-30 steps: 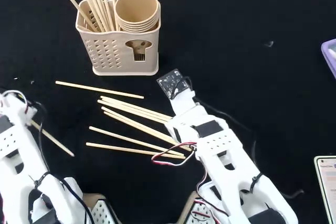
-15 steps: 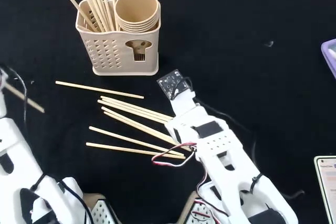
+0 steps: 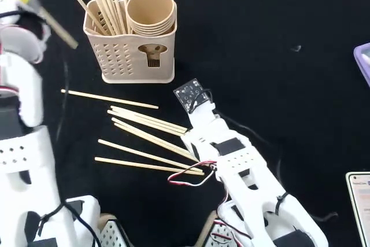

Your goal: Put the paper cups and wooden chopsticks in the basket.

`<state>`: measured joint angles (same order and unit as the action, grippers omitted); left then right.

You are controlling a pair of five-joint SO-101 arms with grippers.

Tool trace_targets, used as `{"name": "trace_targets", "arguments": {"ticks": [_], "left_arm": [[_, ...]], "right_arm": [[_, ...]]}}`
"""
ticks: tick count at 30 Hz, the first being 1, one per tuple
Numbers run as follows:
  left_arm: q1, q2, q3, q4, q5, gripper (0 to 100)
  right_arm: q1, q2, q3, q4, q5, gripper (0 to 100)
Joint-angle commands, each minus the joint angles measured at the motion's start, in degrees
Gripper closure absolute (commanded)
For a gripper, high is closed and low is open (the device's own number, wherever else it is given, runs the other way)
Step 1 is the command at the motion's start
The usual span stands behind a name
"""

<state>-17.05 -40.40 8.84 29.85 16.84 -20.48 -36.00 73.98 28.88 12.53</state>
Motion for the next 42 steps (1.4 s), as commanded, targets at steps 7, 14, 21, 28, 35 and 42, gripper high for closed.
{"name": "trace_targets", "arguments": {"ticks": [7,14,21,28,35,42], "left_arm": [[9.54,6.68,-0.13,-20.04,-4.04,97],[11.65,16.09,-0.31,-23.21,-8.44,97],[12.18,20.04,2.15,-23.21,-8.18,97],[12.62,21.63,7.6,-23.3,-8.35,97],[12.7,22.51,12.53,-23.3,-8.0,97],[12.7,22.51,16.31,-23.12,-7.91,91]], "right_arm": [[-0.62,-1.98,0.04,-1.32,0.18,98.7],[-0.62,-1.98,0.04,-1.32,0.18,98.7],[-0.62,-1.98,0.04,-1.32,0.18,98.7],[-0.62,-1.98,0.04,-1.32,0.18,98.7],[-0.62,-1.98,0.04,-1.32,0.18,98.7],[-0.62,-1.98,0.04,-1.32,0.26,98.7]]}}
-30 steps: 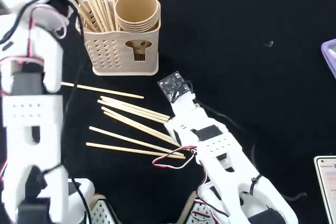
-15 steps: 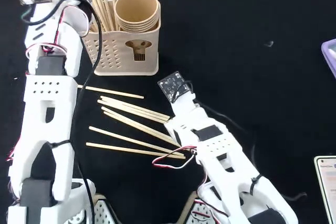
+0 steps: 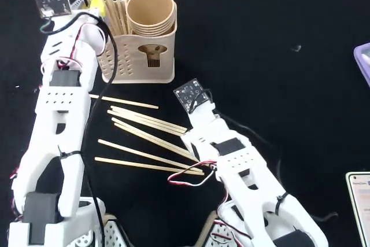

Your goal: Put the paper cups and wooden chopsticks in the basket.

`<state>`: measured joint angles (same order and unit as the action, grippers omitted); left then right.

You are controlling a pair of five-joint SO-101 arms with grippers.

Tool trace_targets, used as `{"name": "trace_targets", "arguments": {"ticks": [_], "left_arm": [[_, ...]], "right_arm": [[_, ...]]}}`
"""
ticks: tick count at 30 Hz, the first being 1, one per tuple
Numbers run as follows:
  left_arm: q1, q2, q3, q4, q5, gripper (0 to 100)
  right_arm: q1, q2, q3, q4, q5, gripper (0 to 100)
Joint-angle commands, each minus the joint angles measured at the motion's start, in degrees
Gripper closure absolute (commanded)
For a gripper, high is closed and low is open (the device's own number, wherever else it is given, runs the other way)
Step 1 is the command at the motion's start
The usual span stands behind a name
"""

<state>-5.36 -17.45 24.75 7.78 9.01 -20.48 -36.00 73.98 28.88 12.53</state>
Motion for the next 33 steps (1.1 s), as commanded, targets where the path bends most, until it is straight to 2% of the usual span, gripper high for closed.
{"name": "trace_targets", "arguments": {"ticks": [1,15,19,33], "left_arm": [[1.01,-0.53,0.57,-0.97,-0.09,91],[1.01,-1.14,-1.01,-0.53,-0.09,91],[1.01,-1.14,-1.63,3.69,-0.09,91],[1.01,-1.05,-0.84,4.31,-0.09,90]], "right_arm": [[-0.62,-1.98,0.04,-1.32,0.26,98.7],[-0.62,-1.98,0.04,-1.32,0.35,98.7],[-0.62,-1.98,-0.04,-1.32,0.35,98.7],[-0.62,-1.98,-0.04,-1.32,0.53,98.7]]}}
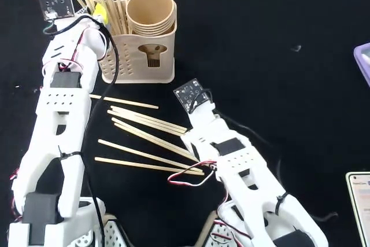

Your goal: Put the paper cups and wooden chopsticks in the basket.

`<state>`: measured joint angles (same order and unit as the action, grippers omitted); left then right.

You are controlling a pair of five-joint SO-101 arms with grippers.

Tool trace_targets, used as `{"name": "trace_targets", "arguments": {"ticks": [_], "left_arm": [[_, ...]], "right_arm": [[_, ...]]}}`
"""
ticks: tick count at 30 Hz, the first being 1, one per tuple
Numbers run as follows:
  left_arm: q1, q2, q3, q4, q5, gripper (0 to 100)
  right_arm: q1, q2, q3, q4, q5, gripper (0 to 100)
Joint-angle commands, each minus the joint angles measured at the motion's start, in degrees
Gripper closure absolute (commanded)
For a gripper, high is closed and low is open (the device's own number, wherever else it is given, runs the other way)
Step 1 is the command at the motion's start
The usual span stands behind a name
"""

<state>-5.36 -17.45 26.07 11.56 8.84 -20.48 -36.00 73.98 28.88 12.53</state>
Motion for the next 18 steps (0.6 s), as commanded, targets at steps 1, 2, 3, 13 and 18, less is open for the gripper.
{"name": "trace_targets", "arguments": {"ticks": [1,2,3,13,18], "left_arm": [[1.01,-1.05,-1.71,0.53,0.09,89],[1.01,-1.14,-1.36,0.53,0.09,87],[1.01,-1.14,-1.01,0.53,0.09,83],[1.01,-1.14,0.66,0.53,0.0,79],[0.66,-1.23,-0.4,0.53,0.09,79]], "right_arm": [[-0.62,-1.98,-0.04,-1.32,0.53,98.7],[-0.62,-1.98,-0.04,-1.32,0.53,98.7],[-0.62,-1.98,-0.04,-1.32,0.53,98.7],[-0.62,-1.98,-0.04,-1.32,0.62,98.7],[-0.62,-1.98,-0.04,-1.32,0.62,98.7]]}}
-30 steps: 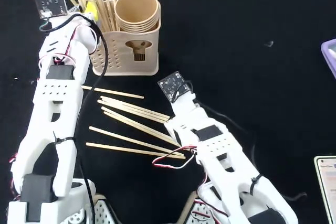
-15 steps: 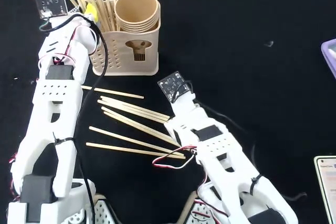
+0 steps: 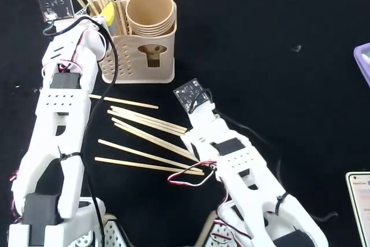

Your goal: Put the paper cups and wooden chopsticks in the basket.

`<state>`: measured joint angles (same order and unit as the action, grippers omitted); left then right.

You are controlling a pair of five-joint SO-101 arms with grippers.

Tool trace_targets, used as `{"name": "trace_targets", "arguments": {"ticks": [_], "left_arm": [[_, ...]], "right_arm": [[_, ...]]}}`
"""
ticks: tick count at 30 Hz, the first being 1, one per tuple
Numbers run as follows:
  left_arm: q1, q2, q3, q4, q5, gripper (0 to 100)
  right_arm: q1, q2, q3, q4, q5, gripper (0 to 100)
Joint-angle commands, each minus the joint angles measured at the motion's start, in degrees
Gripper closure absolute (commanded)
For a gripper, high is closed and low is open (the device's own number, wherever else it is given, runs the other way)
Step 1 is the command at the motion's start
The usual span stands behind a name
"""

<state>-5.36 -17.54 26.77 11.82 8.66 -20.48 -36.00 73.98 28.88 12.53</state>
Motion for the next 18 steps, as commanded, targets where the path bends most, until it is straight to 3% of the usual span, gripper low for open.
{"name": "trace_targets", "arguments": {"ticks": [1,8,18], "left_arm": [[0.48,-1.32,-1.71,0.26,0.26,79],[-0.57,-11.78,-1.98,0.62,-0.18,79],[-0.84,-26.46,-1.45,16.18,-0.26,79]], "right_arm": [[-0.62,-1.98,-0.04,-1.32,0.62,98.7],[-0.62,-1.98,-0.04,-1.32,0.62,98.7],[-0.62,-1.98,-0.04,-1.32,0.62,98.7]]}}
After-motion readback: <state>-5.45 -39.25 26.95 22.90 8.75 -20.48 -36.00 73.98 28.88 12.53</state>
